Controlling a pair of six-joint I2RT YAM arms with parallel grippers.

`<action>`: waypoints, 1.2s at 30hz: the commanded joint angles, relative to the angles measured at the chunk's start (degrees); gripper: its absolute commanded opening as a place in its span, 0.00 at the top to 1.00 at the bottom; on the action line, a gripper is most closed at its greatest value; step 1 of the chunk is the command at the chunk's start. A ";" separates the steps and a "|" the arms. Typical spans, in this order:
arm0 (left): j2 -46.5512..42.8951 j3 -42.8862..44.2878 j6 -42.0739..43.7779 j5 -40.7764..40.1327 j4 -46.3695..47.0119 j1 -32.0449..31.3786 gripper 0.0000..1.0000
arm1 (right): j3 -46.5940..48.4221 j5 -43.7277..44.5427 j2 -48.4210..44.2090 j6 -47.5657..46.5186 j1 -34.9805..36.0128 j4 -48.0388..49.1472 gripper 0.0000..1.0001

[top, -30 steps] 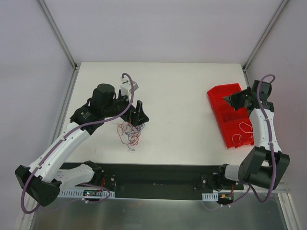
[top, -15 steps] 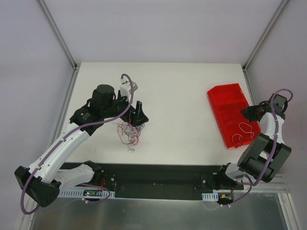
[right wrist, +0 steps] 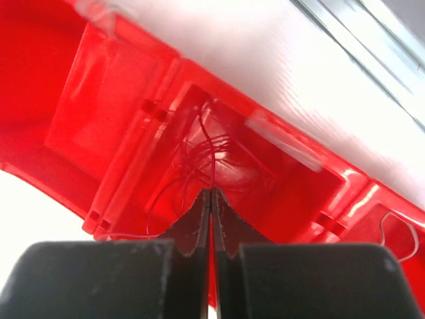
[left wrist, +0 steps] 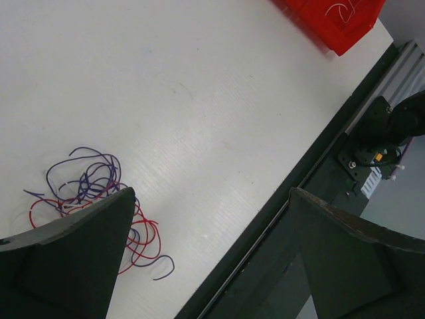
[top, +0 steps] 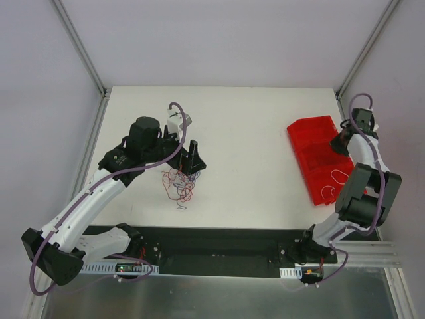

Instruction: Untangle the cables

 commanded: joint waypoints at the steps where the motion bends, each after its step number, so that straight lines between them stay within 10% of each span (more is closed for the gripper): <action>1: -0.02 -0.47 0.91 0.43 2.10 0.24 0.01 | 5.98 15.64 4.92 -12.51 6.72 -1.78 1.00; 13: 4.02 -1.18 0.47 0.70 2.98 -4.68 0.01 | 9.23 34.91 16.43 -21.14 13.23 -8.63 0.99; 26: 0.94 -1.18 1.61 -4.58 2.01 -2.92 0.01 | 15.30 31.50 17.77 -18.77 14.03 -14.08 0.98; 36: 1.82 -1.27 2.14 -7.22 1.57 -2.66 0.01 | 15.30 29.93 10.56 -17.62 13.94 -17.07 0.68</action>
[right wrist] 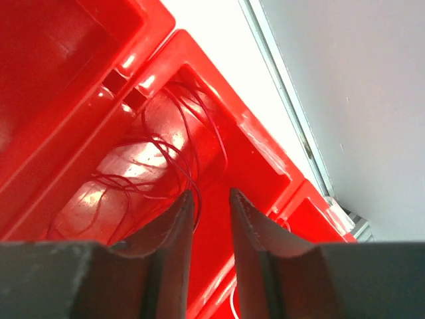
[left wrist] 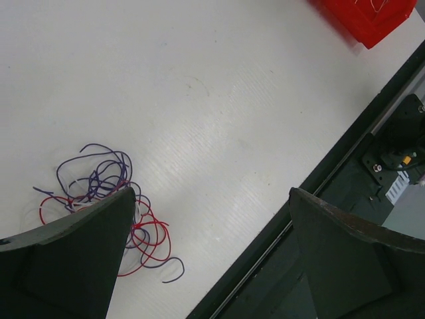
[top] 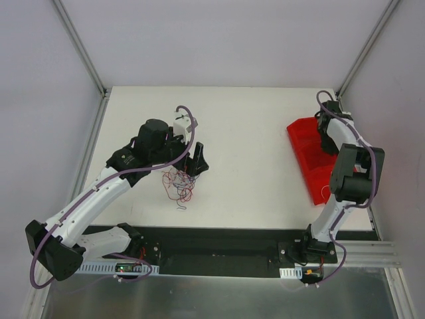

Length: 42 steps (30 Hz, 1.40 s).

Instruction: Untangle the cables

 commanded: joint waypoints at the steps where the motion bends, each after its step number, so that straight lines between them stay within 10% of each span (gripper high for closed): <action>1: -0.23 -0.11 1.44 -1.62 0.15 0.66 0.01 | 1.99 -1.16 -6.25 0.80 0.13 -2.87 0.65; 25: 0.56 0.33 0.82 1.72 -0.02 2.33 0.01 | 0.60 -19.01 -22.15 3.26 2.04 -3.84 0.24; 42: 0.82 0.25 0.64 2.60 0.06 2.51 0.01 | -5.22 -9.79 -13.64 0.80 16.47 4.25 0.41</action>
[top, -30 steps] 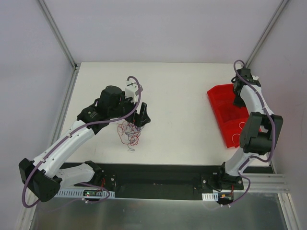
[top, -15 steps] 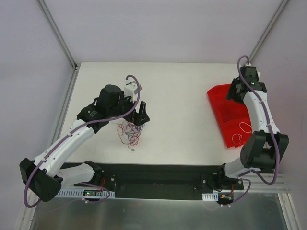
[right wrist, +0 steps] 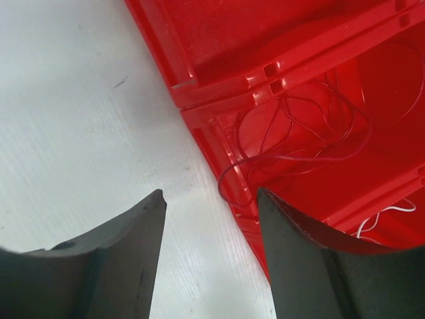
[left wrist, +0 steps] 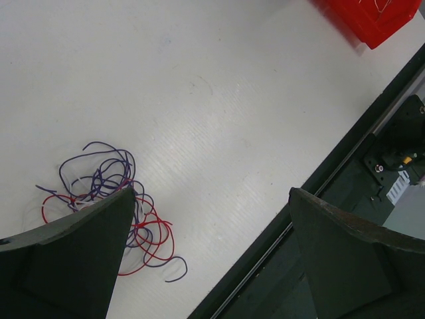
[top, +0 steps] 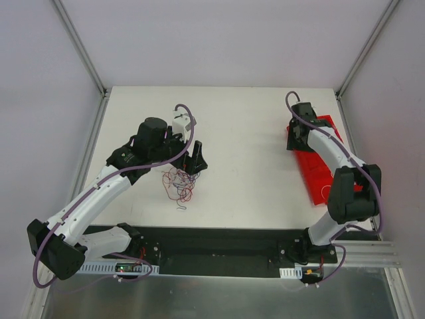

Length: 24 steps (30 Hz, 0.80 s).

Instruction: Untangle the cables

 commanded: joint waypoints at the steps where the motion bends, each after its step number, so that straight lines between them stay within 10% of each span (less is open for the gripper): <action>1: -0.01 0.25 0.12 1.51 0.00 0.54 0.01 | 3.52 5.45 3.43 -0.60 0.04 1.41 0.43; 10: 0.34 0.33 0.12 2.12 0.09 0.63 0.01 | 2.92 4.33 4.67 2.04 -4.61 1.05 0.98; 24: 0.52 0.42 -0.05 2.56 0.09 0.63 0.01 | 2.29 -16.07 12.83 7.23 -20.71 6.77 1.00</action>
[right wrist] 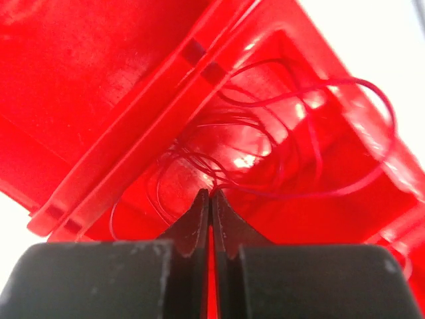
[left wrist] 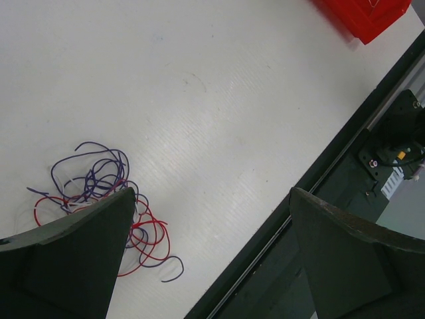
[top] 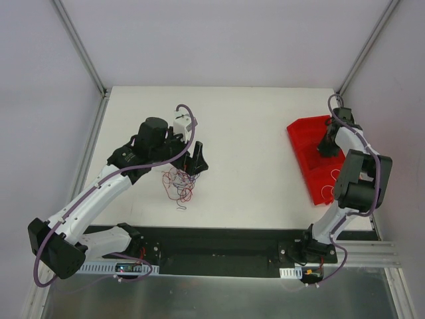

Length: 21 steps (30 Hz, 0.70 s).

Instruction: Untangle the cables

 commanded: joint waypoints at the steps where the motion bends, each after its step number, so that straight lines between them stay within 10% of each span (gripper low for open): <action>1: 0.11 0.42 0.05 1.10 0.09 0.63 0.01 | 2.78 -7.22 5.36 2.98 0.43 0.37 1.00; 9: 1.16 0.16 0.32 0.13 0.00 1.06 0.01 | 2.52 -8.54 6.34 3.60 0.70 -0.86 0.99; 21: 4.59 -0.02 0.58 -1.63 -0.18 6.17 0.01 | 2.43 -5.56 -5.07 2.81 2.98 -6.14 0.47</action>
